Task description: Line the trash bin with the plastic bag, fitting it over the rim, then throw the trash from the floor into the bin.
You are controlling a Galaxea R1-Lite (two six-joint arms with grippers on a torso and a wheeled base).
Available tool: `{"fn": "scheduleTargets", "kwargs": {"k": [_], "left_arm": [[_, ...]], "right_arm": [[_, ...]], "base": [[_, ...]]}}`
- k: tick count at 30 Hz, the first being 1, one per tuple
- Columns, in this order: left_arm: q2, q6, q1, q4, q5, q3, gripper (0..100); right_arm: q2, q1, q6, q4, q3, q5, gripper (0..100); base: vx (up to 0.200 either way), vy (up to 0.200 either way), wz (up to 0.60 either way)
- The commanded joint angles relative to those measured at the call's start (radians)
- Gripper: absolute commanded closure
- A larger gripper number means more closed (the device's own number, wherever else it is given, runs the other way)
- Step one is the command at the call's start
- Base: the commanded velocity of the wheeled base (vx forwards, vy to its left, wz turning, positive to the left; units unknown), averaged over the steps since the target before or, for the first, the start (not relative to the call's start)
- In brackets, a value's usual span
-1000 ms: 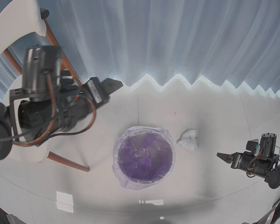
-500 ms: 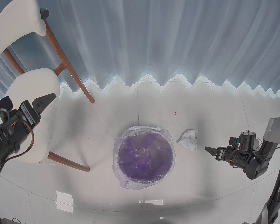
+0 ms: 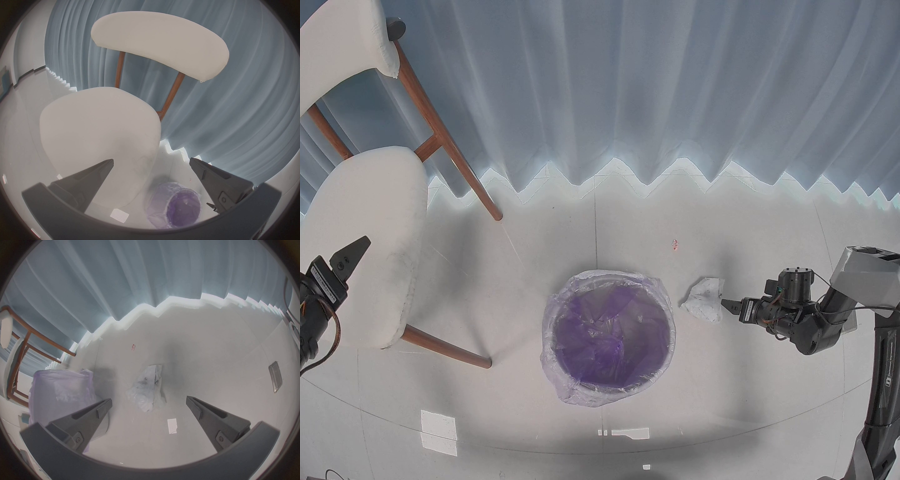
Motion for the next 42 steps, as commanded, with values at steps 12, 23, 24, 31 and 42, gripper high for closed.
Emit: {"fn": "scheduleTargets", "kwargs": {"k": [12,23,24,31,42], "left_arm": [[-0.25,0.118,0.156,-0.014,-0.003,0.278,0],[-0.606,0.437,0.046,0.032,-0.042,0.492,0],[-0.632,0.443,0.046,0.064,-0.043,0.492,0],[-0.917,0.494,0.047,0.406,-0.043,0.492,0],[-0.896,0.495,0.046,0.397,-0.154,0.492,0]], "right_arm": [[0.231,-0.001,0.006,0.285,-0.453,-0.012,0],[0.346,0.018,0.007,0.393,-0.667,-0.025,0],[0.352,0.019,0.007,0.399,-0.677,-0.03,0],[0.407,0.038,0.007,0.402,-0.746,-0.036,100],[0.395,0.039,0.009,0.388,-0.728,-0.039,100]], "base": [[0.0,0.0,0.0],[0.0,0.0,0.0],[0.0,0.0,0.0],[0.0,0.0,0.0],[0.0,0.0,0.0]]}}
